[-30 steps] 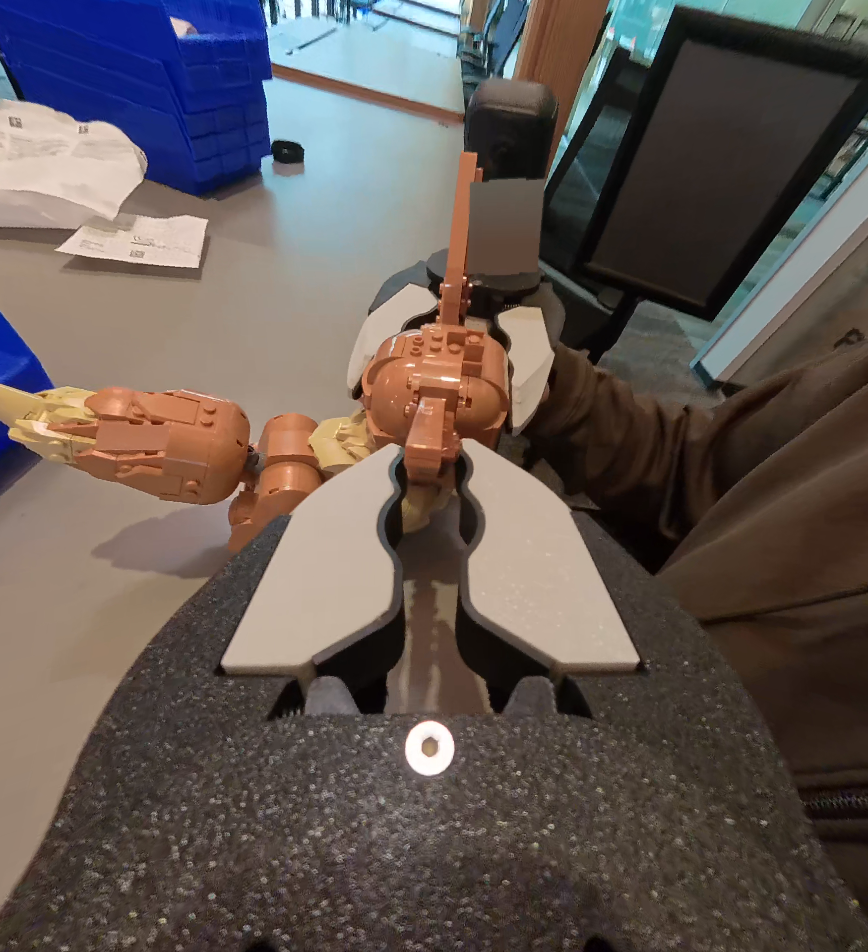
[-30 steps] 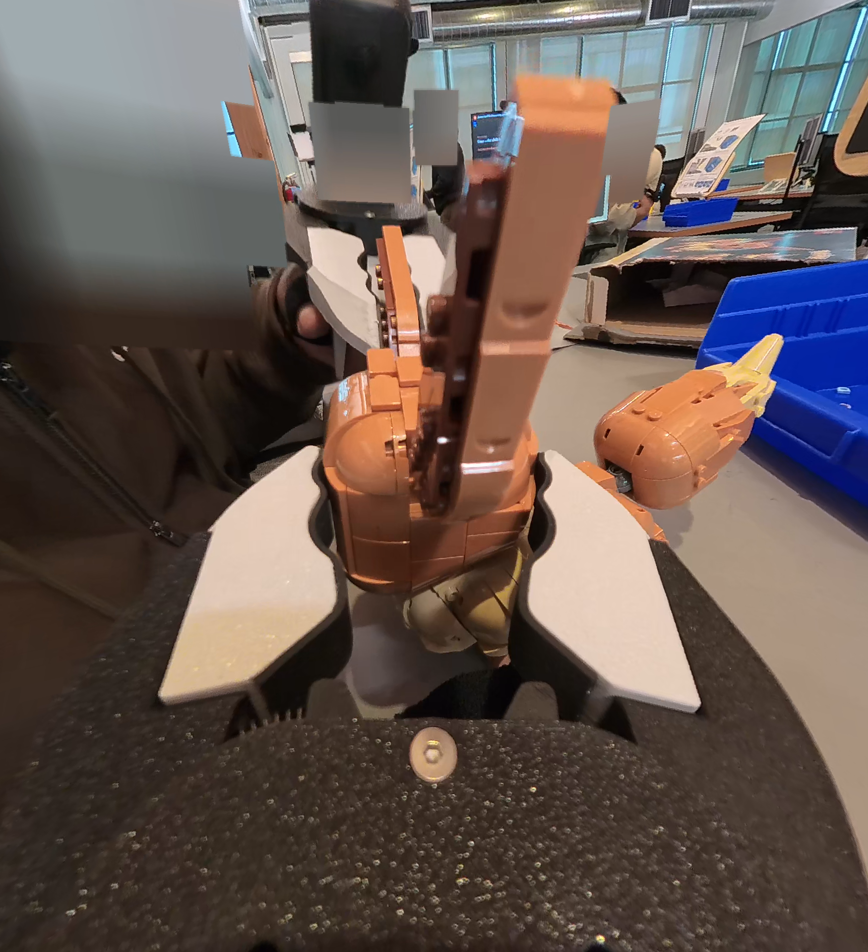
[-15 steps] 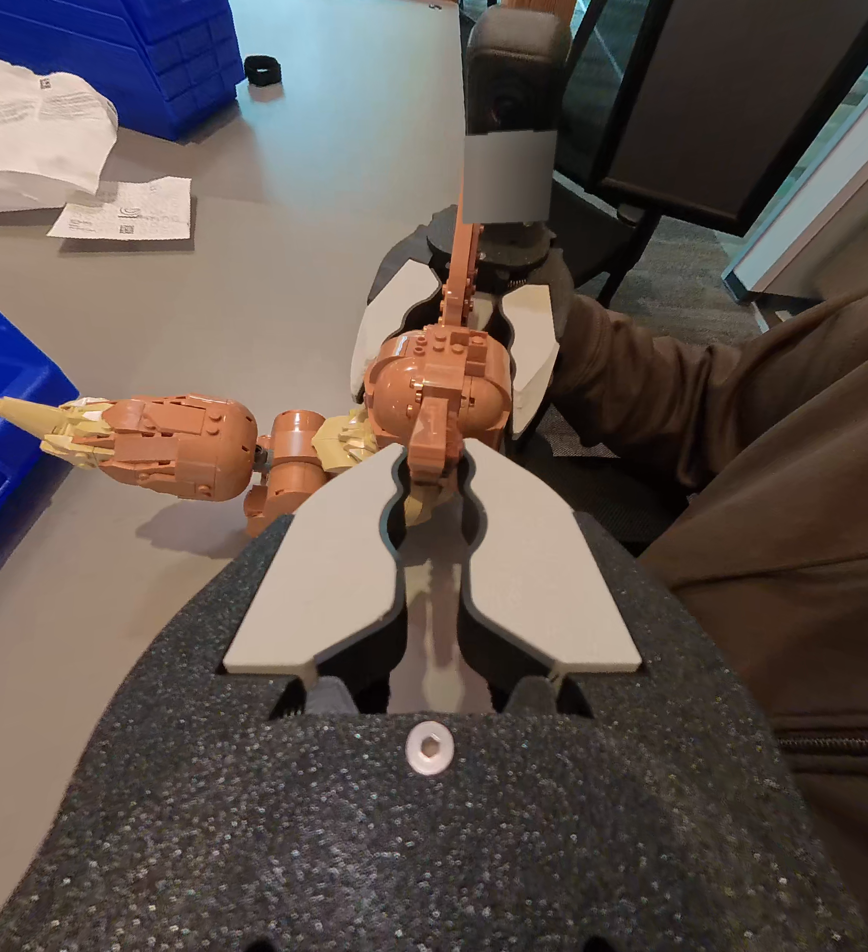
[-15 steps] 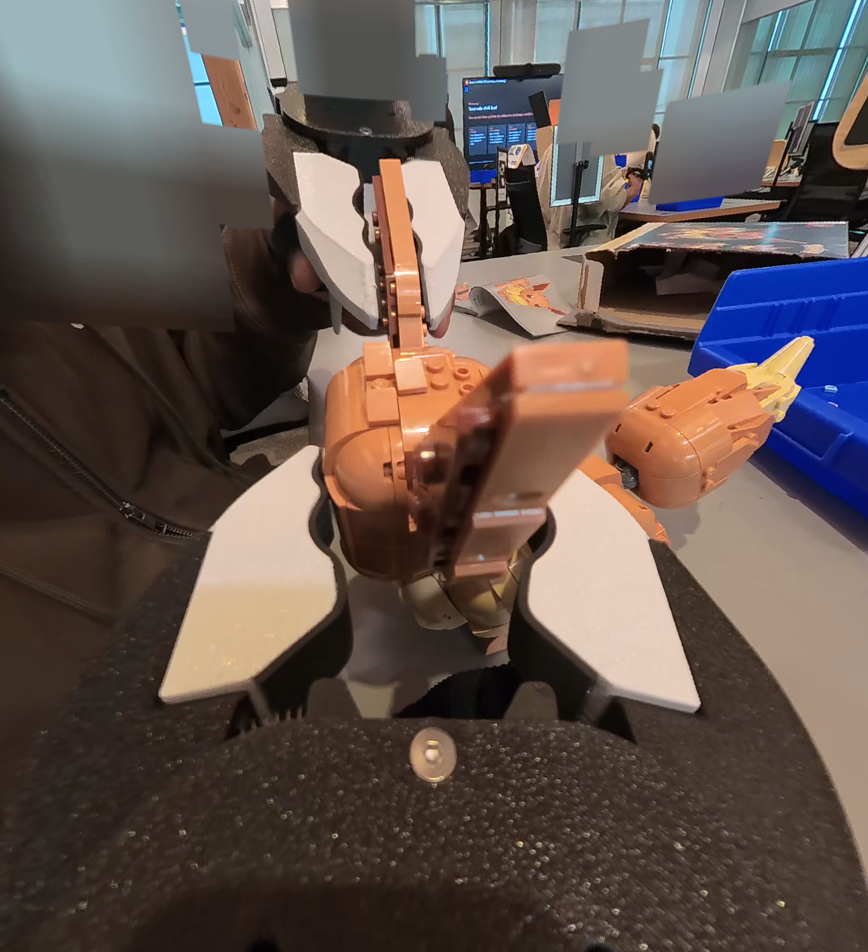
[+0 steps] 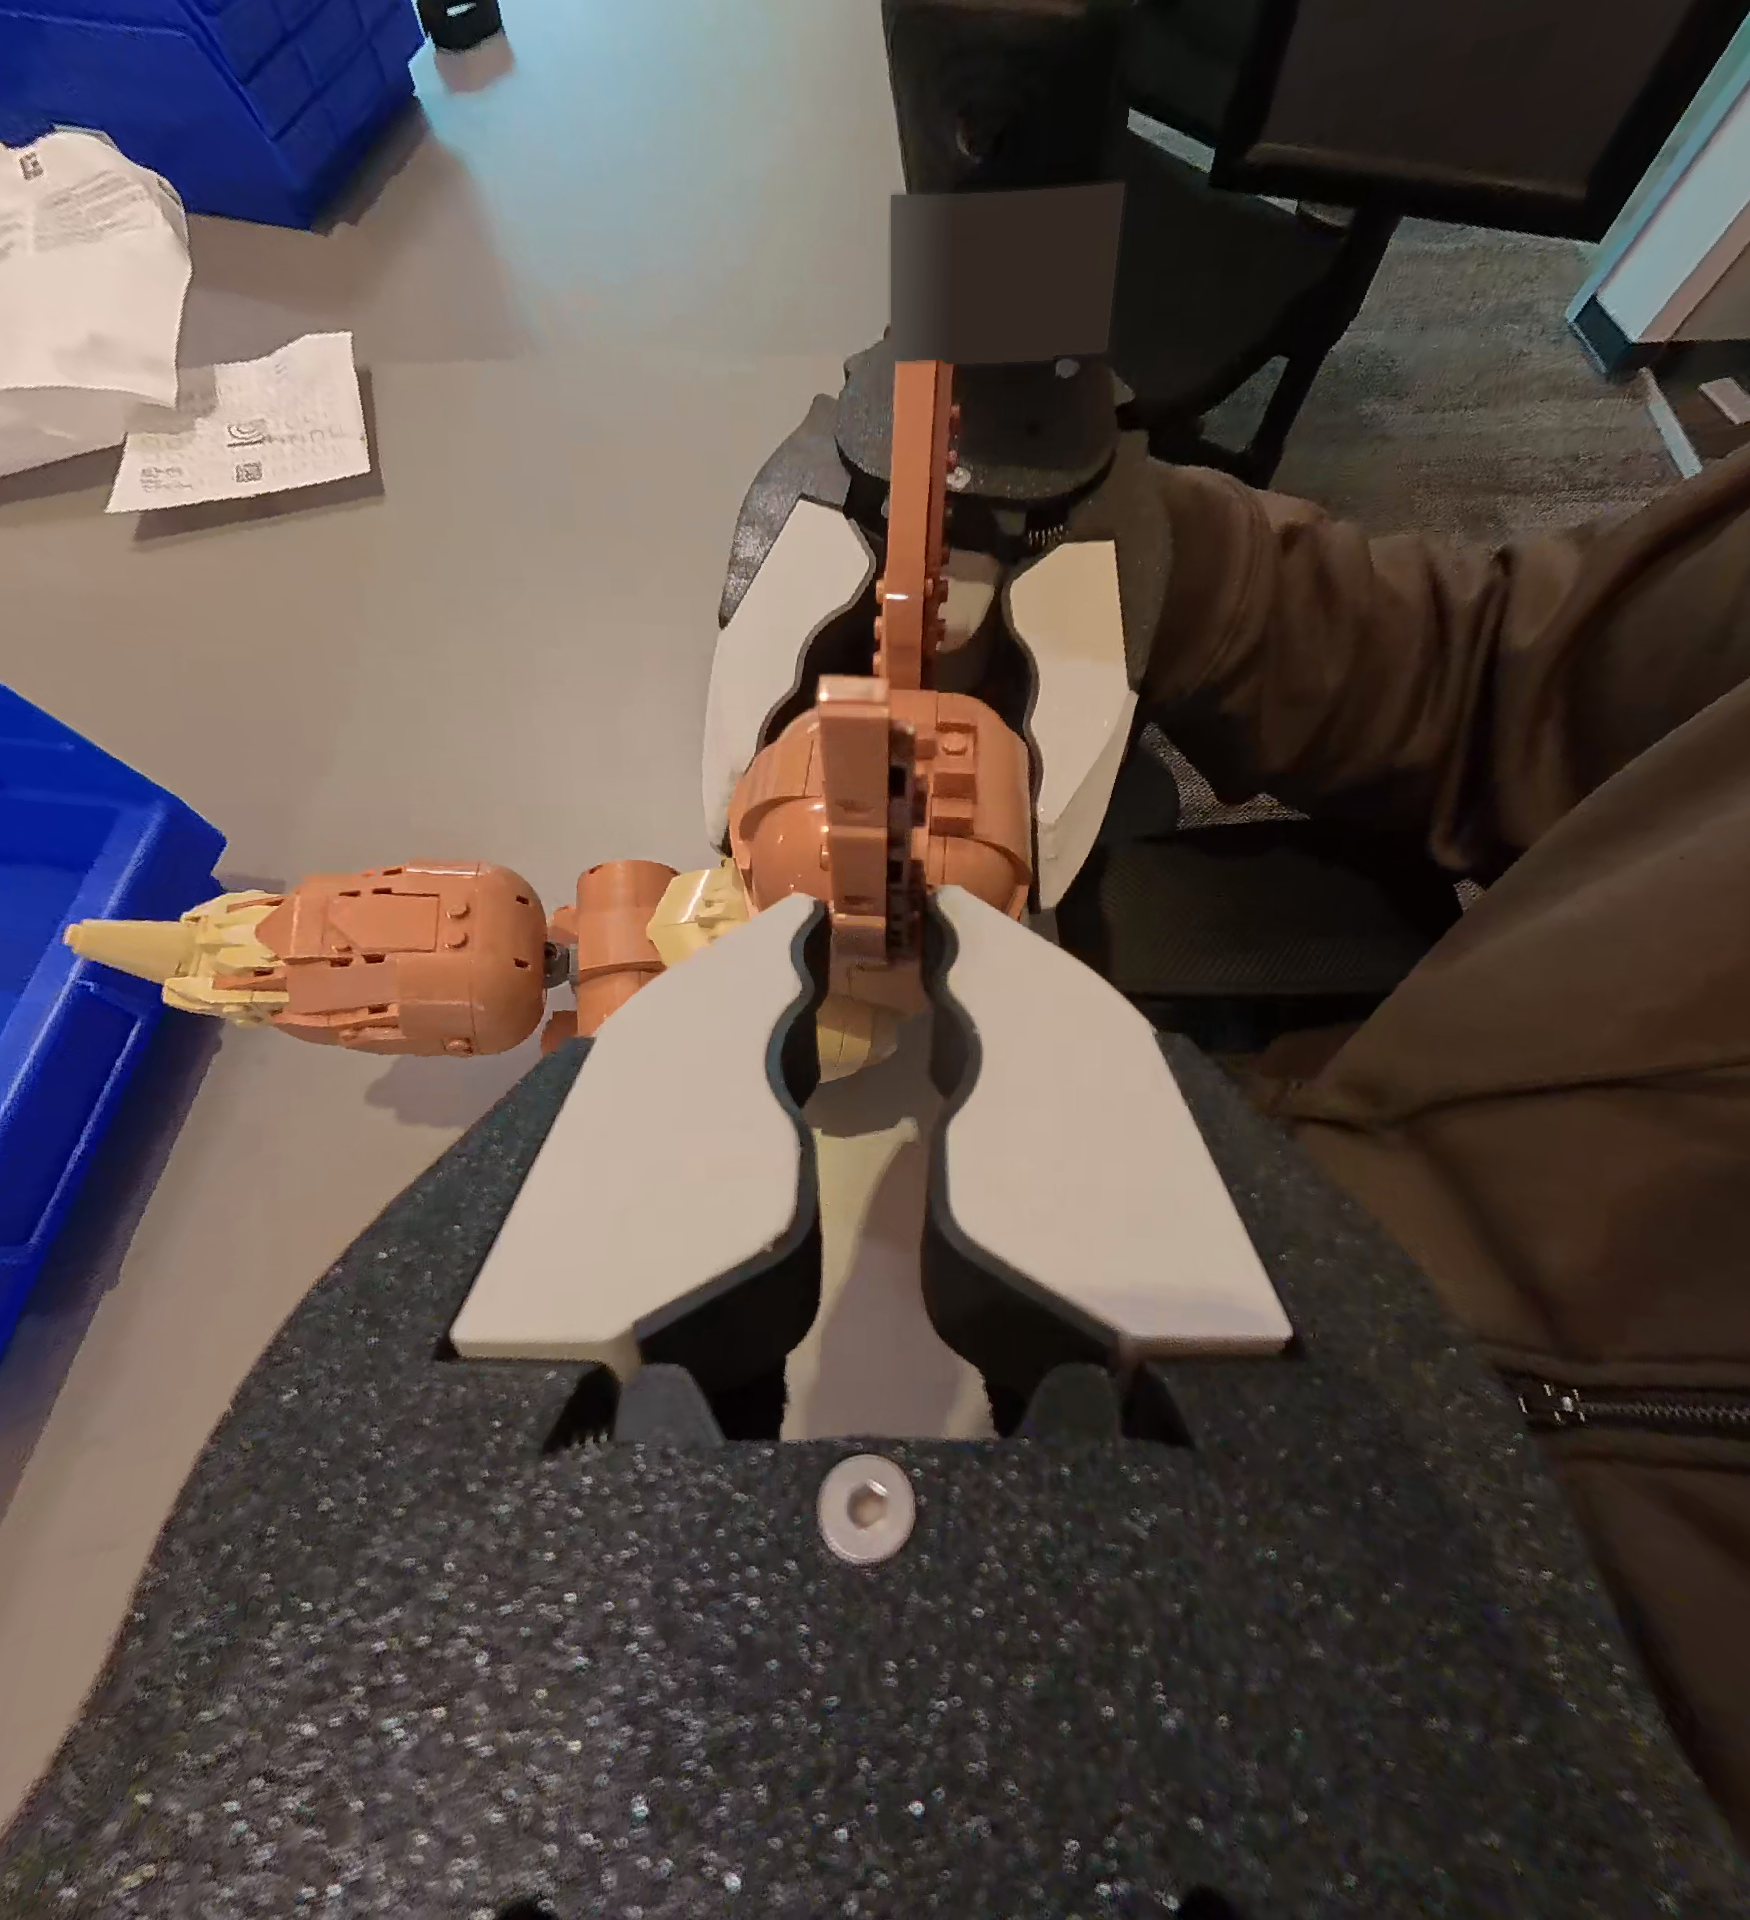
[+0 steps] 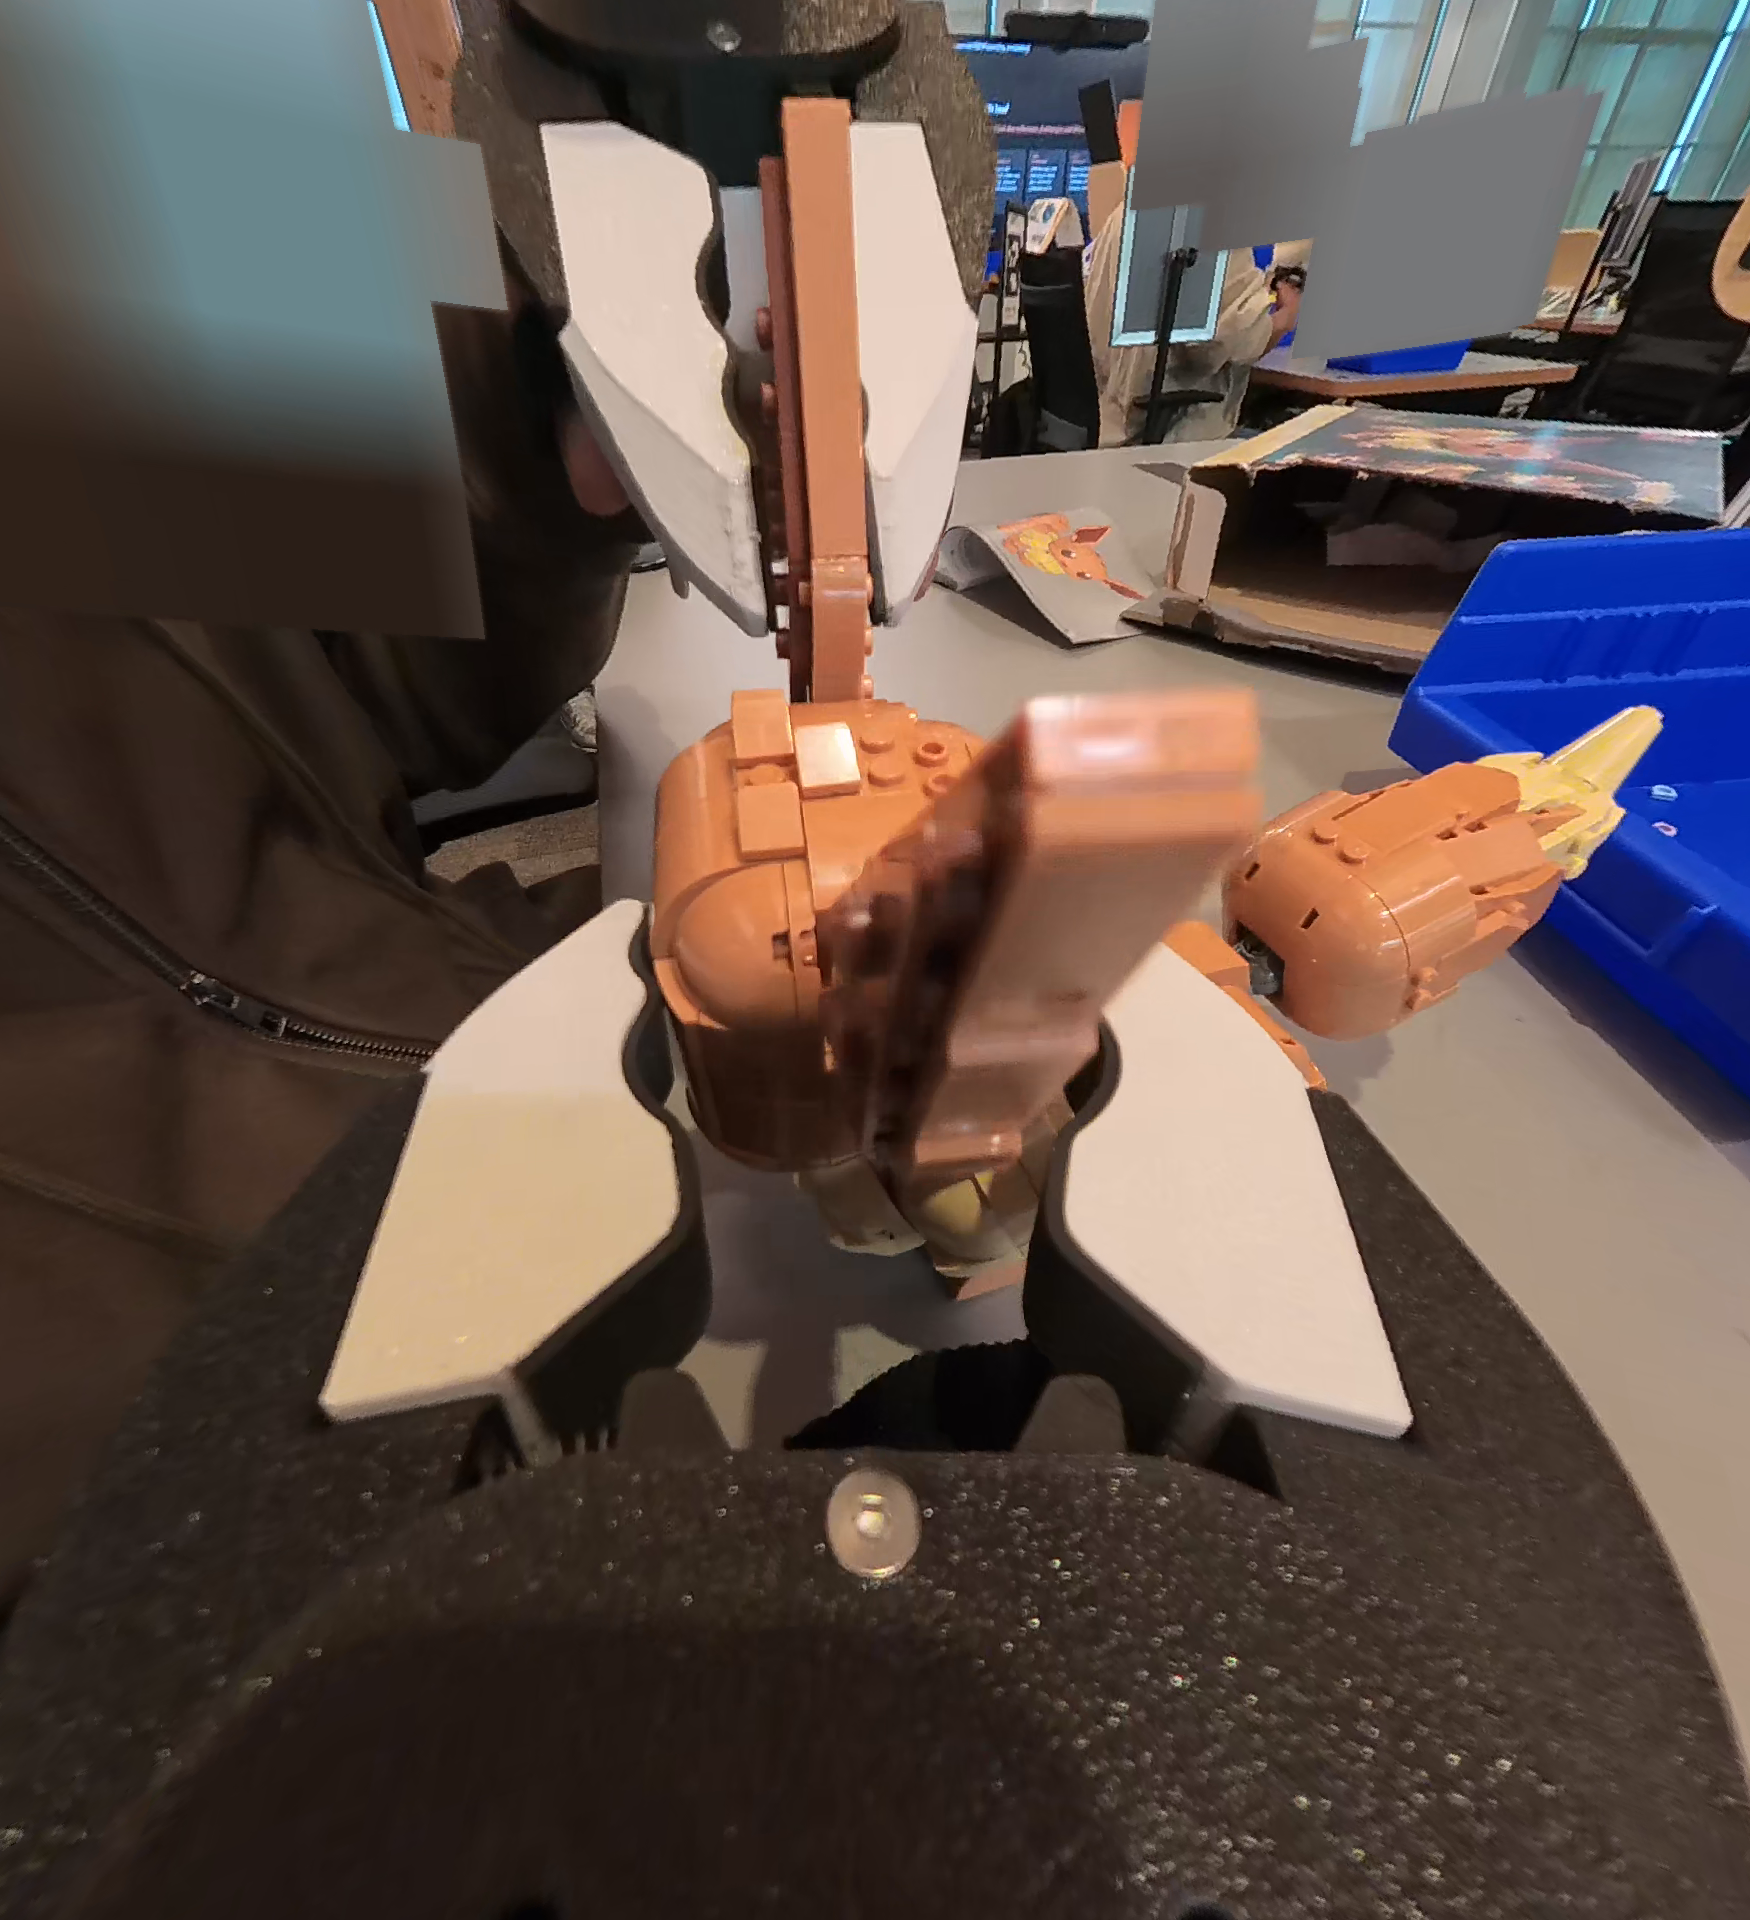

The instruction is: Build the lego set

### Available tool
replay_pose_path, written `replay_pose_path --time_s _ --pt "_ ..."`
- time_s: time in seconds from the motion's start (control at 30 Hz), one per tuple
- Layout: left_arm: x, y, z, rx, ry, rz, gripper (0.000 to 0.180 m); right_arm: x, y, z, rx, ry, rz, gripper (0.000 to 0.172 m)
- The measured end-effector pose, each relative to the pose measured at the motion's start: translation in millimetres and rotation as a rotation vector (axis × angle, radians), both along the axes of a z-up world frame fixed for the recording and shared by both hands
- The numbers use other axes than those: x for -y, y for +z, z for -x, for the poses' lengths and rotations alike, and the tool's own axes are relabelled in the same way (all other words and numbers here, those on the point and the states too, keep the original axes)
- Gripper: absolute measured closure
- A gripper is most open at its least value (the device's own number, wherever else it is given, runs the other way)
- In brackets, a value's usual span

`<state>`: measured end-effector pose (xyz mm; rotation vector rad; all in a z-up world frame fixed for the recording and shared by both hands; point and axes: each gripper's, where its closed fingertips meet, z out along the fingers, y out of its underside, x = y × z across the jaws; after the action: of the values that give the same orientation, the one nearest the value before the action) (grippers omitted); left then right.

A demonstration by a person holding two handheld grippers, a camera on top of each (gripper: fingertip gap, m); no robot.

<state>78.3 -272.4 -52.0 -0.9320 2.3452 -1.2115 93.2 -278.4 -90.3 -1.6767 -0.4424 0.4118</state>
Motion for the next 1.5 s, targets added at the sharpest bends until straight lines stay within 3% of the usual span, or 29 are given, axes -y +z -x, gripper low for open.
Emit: replay_pose_path --time_s 0.23,0.67,0.97,1.17,1.5 --pt "-4.6 -2.9 3.5 0.040 0.027 0.092 0.164 -2.1 1.9 1.2 -0.008 -0.007 -0.020 0.097" --pt "-11.7 -7.7 4.5 0.292 0.104 0.423 0.164 -1.4 4.0 -2.6 -0.062 -0.020 -0.051 0.097" --pt "-11.0 -4.9 2.5 0.297 0.122 0.443 0.161 -1.3 4.3 -3.0 -0.064 -0.035 -0.054 0.097" --pt "-19.9 -0.4 10.5 0.292 0.135 0.555 0.151 3.9 8.4 -6.0 -0.081 -0.072 -0.085 0.098" --pt "-4.8 -14.5 3.5 0.295 0.135 0.466 0.151 35.5 28.5 -15.2 -0.117 -0.143 -0.195 0.114"
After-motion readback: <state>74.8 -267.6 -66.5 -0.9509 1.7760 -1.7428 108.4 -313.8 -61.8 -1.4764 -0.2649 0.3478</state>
